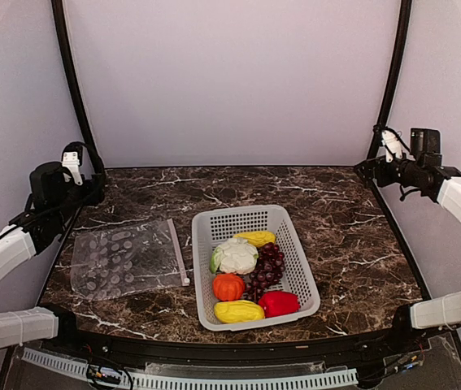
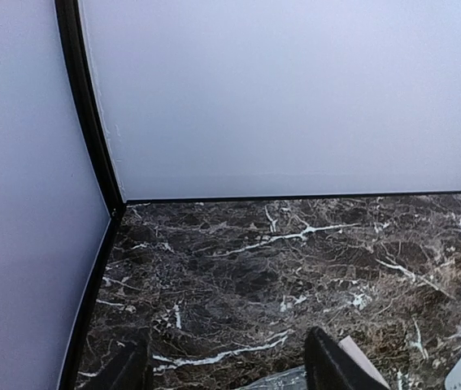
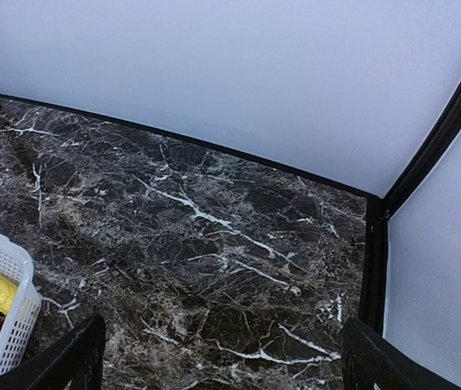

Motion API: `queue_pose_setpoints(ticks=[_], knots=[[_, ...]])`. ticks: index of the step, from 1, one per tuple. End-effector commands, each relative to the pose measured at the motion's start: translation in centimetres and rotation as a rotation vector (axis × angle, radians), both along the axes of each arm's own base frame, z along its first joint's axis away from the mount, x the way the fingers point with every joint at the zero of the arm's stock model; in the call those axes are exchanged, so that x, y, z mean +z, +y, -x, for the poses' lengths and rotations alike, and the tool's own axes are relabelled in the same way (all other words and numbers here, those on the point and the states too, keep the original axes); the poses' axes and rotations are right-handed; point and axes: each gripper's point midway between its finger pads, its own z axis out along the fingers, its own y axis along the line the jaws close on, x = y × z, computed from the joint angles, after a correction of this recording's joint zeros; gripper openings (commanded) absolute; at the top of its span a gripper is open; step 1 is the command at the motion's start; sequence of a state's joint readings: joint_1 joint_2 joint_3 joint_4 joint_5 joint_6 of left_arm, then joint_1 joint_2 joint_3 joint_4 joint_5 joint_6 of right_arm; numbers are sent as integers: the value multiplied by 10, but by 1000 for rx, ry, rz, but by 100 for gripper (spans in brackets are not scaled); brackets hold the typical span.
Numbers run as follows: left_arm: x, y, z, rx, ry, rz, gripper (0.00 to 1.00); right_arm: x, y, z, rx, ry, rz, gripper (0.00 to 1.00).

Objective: Place the food in the zip-top bag and seal the zipper
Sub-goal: Move the bin to the center of the board.

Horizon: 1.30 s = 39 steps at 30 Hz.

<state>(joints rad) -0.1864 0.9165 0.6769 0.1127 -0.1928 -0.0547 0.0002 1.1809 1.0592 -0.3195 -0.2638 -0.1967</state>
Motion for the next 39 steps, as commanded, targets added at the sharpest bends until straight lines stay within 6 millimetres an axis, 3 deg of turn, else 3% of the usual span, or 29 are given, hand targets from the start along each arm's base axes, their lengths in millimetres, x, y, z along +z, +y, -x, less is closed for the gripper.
queue_pose_setpoints(ticks=[1,3,6,9,13,18,23,28,34,39], knots=[[0,-22,8,-95,15,-29,72,6,21,21,155,-35,-17,98],[-1,-45,11,-172,59,-77,82,5,42,33,269,-19,-26,98],[0,-98,23,-351,107,-113,88,-7,74,45,399,51,-9,96],[-9,-144,45,-497,207,-144,86,-27,106,59,513,118,36,93],[-15,-184,74,-593,294,-115,79,-56,141,78,632,192,78,92],[-53,-214,107,-673,466,5,72,-87,162,98,729,277,113,87],[-92,-228,128,-611,624,123,56,-96,168,110,770,313,79,86],[-114,-227,132,-491,686,208,48,-97,164,115,773,300,96,86],[-147,-243,139,-464,804,254,43,-102,162,115,751,301,101,86],[-155,-259,136,-470,807,371,38,-106,159,115,741,295,111,86]])
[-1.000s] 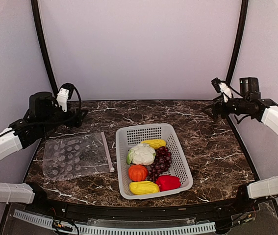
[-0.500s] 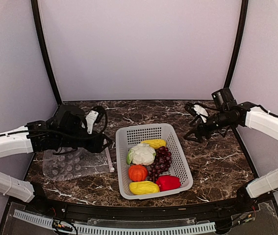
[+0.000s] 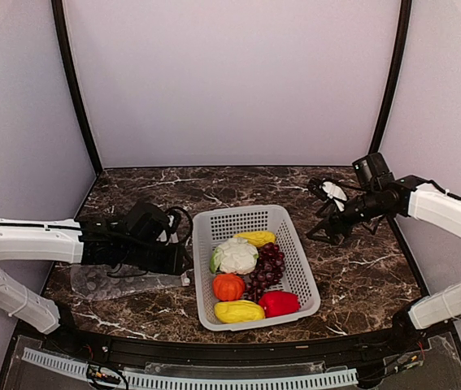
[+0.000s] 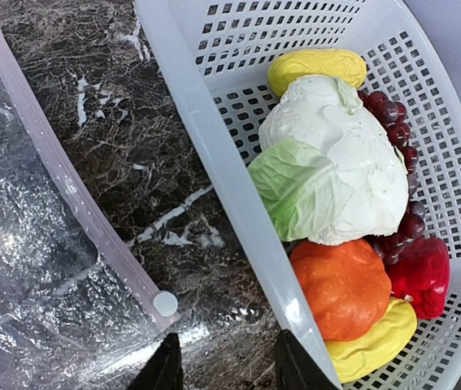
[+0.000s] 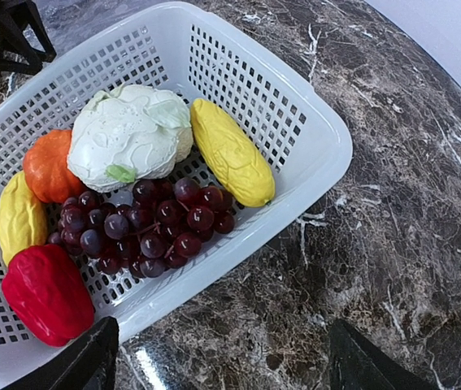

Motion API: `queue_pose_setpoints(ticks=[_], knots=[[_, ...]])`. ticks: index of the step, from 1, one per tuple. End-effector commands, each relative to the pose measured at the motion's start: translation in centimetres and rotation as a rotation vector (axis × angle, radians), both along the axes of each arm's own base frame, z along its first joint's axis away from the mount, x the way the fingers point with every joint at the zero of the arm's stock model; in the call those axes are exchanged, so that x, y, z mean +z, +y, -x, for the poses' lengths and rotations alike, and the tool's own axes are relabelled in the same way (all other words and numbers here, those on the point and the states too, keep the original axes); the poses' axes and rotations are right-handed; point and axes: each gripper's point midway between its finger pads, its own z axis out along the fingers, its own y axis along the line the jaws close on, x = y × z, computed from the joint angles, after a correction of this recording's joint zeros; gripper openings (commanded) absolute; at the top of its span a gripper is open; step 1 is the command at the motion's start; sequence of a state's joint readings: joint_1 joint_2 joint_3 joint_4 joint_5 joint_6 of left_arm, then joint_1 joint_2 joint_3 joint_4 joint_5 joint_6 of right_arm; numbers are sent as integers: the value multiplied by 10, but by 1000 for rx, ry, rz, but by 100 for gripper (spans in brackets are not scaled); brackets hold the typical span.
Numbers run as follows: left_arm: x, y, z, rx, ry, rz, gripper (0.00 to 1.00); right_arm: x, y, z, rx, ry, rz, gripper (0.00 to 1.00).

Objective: Place the food in the zip-top bag and seal the zipper
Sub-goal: Move the bin to the center of the board.

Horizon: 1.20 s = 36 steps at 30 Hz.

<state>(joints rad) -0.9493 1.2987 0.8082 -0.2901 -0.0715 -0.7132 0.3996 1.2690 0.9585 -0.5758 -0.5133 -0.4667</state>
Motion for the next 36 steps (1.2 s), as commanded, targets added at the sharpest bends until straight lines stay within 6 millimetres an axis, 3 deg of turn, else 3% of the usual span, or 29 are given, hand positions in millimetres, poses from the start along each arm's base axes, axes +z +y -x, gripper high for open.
queue_pose_setpoints(ticks=[1,15,21,24,28,30,36], knots=[[-6,-16,1,49,51,113,36,0,-1,1,-5,-30,1,86],[-5,-63,-9,34,92,303,29,-7,-7,0,-54,-4,25,87],[-10,-103,-27,-14,90,315,29,-39,-45,-39,-296,33,204,89],[-16,-125,-40,-47,76,304,28,-51,-59,-48,-365,108,227,87],[-17,-142,-50,-74,61,296,28,-63,-76,-60,-452,164,245,78],[-16,-141,-52,-73,43,281,28,-65,-86,-69,-512,193,232,71],[-10,-104,-59,-32,-58,122,30,-60,-115,-101,-655,288,111,32]])
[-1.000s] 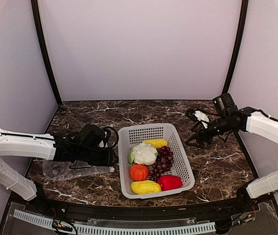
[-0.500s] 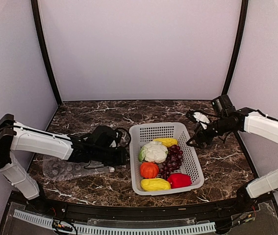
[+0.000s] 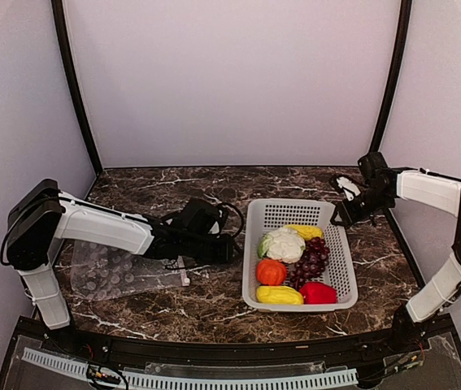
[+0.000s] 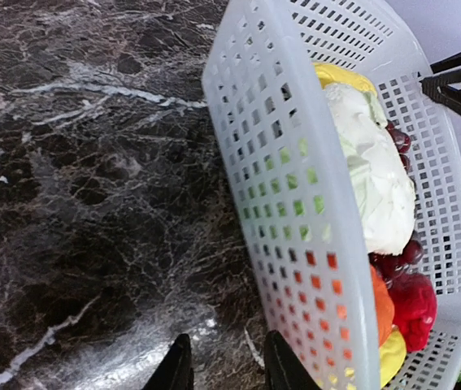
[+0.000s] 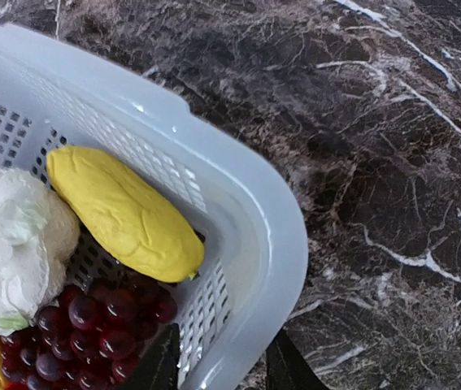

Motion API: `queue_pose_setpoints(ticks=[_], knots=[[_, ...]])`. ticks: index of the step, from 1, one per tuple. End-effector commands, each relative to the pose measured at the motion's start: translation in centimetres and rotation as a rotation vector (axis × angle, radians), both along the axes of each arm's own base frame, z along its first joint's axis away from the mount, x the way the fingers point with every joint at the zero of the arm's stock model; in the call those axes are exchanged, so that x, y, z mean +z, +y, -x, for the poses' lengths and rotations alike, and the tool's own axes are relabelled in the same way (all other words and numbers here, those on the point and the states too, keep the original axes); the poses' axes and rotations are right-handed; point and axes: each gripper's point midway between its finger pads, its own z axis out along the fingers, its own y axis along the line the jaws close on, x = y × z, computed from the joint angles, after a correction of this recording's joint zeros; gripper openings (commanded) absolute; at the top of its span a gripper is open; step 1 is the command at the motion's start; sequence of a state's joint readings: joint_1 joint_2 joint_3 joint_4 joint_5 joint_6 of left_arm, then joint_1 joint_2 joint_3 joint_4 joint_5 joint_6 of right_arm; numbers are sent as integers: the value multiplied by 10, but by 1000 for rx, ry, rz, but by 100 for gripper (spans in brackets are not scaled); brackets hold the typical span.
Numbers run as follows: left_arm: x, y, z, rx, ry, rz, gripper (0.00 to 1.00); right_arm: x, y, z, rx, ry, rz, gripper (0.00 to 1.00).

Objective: Place the food in the zip-top bag and seal the zipper
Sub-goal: Move the bin to the center of the board, then pick up the zipper food storage bag at the center of the board.

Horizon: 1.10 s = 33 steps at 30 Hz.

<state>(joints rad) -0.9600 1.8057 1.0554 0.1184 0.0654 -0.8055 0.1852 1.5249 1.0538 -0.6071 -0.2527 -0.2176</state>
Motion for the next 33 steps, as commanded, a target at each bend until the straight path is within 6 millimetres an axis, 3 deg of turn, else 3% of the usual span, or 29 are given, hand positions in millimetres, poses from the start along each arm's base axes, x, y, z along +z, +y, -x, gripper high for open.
queue_pose_setpoints(ticks=[1,5,10,14,15,17,18,21,23,25,29,33], knots=[[25,32,-1,14,-111,-133,31,6,-21,-28,-134,20,-73,25],[23,81,1,87,-138,-315,37,9,-40,-49,-213,20,-115,9],[20,144,6,232,-125,-490,49,19,-76,-78,-324,-27,-145,4],[11,175,8,319,-66,-543,58,25,-79,-86,-337,-43,-185,2],[11,178,3,335,-54,-548,59,28,-77,-86,-333,-46,-197,5],[11,178,-5,340,-31,-570,61,35,-74,-83,-325,-58,-213,25],[11,174,-11,327,-25,-604,62,40,-74,-81,-324,-70,-213,40],[12,176,-28,333,-30,-756,66,57,-74,-73,-318,-120,-210,55],[10,182,-34,341,10,-912,67,69,-76,-69,-315,-171,-203,58],[-5,188,-30,323,93,-1057,66,80,-74,-65,-296,-219,-209,61],[-17,169,-39,337,110,-997,59,92,-70,-60,-269,-272,-225,63],[-18,169,-50,381,95,-1053,54,95,-64,-56,-243,-273,-260,63]])
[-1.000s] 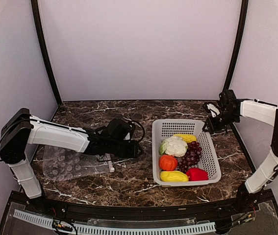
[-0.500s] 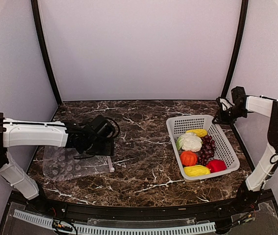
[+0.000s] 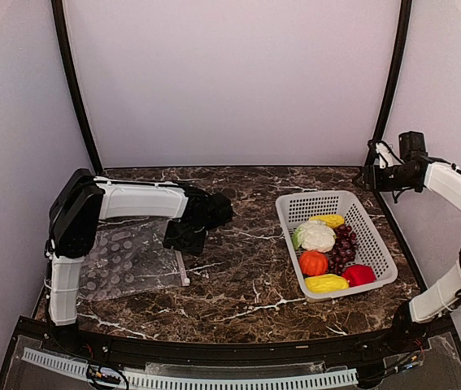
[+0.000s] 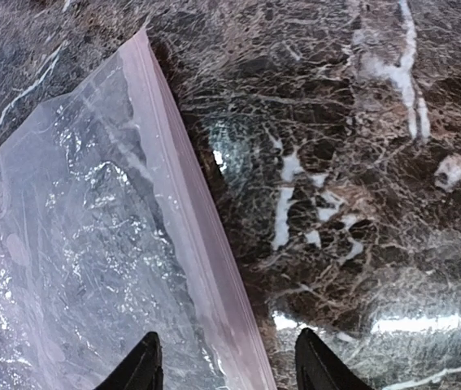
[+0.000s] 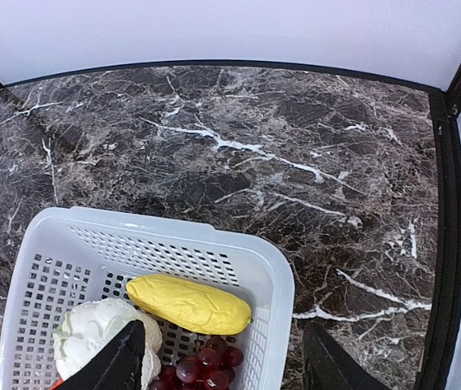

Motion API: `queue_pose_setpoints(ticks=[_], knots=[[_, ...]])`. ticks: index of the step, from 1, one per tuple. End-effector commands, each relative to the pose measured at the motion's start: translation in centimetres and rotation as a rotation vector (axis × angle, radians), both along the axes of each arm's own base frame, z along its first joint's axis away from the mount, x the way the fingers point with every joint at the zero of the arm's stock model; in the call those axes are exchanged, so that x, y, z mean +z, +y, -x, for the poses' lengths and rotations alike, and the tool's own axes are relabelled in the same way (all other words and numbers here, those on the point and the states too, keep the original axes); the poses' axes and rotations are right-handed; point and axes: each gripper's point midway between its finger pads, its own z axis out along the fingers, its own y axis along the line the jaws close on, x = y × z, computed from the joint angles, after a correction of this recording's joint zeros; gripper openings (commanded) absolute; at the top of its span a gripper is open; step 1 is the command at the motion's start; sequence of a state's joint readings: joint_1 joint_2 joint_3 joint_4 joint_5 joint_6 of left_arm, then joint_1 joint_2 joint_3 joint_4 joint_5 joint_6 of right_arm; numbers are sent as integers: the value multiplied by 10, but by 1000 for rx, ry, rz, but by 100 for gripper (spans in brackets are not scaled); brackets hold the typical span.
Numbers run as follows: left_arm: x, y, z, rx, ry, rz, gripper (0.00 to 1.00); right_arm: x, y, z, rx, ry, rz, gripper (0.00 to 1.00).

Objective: Place the food in the zip-top bag and seal the zipper
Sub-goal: Pick up the zipper food storage bag at the center of the board.

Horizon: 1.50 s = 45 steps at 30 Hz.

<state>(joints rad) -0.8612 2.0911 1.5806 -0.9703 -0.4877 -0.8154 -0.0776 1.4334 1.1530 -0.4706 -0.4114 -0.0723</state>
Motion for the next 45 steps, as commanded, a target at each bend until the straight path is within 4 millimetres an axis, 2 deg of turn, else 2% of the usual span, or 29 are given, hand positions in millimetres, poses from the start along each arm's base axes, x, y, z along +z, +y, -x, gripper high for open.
queue_pose_setpoints(ticks=[1,6,12,16,19,22,23,28,31,33,35,36,37,40,41,45], knots=[[15,12,-4,46,-13,-104,53,-4,10,3,50,-11,-42,63],[1,17,-5,60,19,-160,48,-10,17,7,83,6,-72,63],[1,28,-5,77,20,-213,41,-12,20,8,99,7,-84,63],[1,35,-4,79,26,-242,31,-14,21,8,104,13,-90,63],[3,38,-3,78,28,-257,18,-16,20,8,101,16,-85,63],[6,39,-4,76,26,-265,4,-15,19,8,98,10,-77,63],[7,40,-3,74,26,-270,2,-15,18,8,98,6,-73,63],[17,37,-4,53,11,-248,1,-7,19,9,109,-21,-66,63],[40,17,-5,-8,-40,-170,1,16,23,11,135,-76,-71,63],[60,-2,-7,-65,-88,-101,1,35,34,14,181,-116,-101,64],[81,-23,-9,-135,-147,-23,1,54,55,19,252,-146,-114,64],[94,-33,-12,-167,-183,27,1,60,73,23,305,-148,-110,65],[99,-43,-9,-194,-191,68,1,66,89,27,345,-146,-103,66],[123,-65,-11,-240,-268,189,1,71,135,34,455,-98,-127,67],[126,-69,-10,-246,-274,218,1,71,150,36,486,-75,-144,67],[147,-92,-12,-291,-349,369,1,60,210,44,596,42,-226,68]])
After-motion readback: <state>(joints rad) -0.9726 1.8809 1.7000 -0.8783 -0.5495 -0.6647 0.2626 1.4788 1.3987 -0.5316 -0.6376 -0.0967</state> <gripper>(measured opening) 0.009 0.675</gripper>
